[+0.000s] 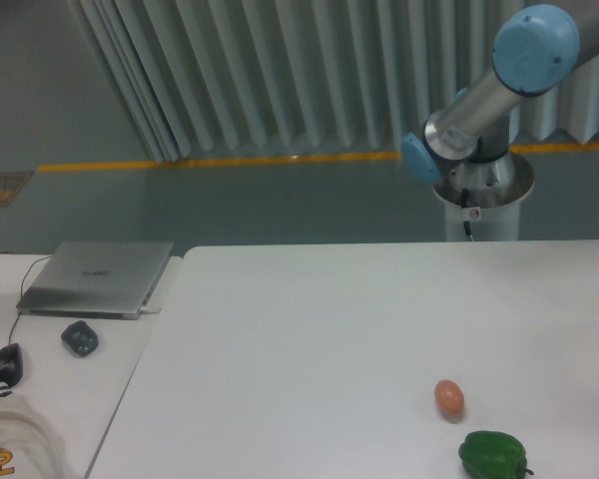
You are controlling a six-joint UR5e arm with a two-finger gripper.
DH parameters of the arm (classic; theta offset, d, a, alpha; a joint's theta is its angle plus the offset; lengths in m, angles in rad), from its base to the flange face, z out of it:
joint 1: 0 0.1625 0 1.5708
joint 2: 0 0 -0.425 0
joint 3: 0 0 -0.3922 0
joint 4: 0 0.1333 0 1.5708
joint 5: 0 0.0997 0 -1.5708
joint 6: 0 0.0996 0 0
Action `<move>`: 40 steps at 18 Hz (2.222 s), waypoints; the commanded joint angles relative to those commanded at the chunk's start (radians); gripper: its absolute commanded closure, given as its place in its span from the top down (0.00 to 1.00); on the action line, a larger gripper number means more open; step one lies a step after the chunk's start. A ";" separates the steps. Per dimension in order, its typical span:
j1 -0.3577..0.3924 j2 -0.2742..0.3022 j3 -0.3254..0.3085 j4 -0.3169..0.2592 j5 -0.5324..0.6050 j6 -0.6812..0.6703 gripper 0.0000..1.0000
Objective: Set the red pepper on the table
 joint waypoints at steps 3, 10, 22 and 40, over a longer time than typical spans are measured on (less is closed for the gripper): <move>-0.002 -0.005 0.002 0.000 0.000 0.000 1.00; -0.003 -0.011 0.002 0.000 -0.002 0.000 1.00; -0.002 -0.005 -0.005 -0.002 -0.006 0.009 0.58; -0.006 0.224 -0.066 -0.158 -0.098 -0.003 0.57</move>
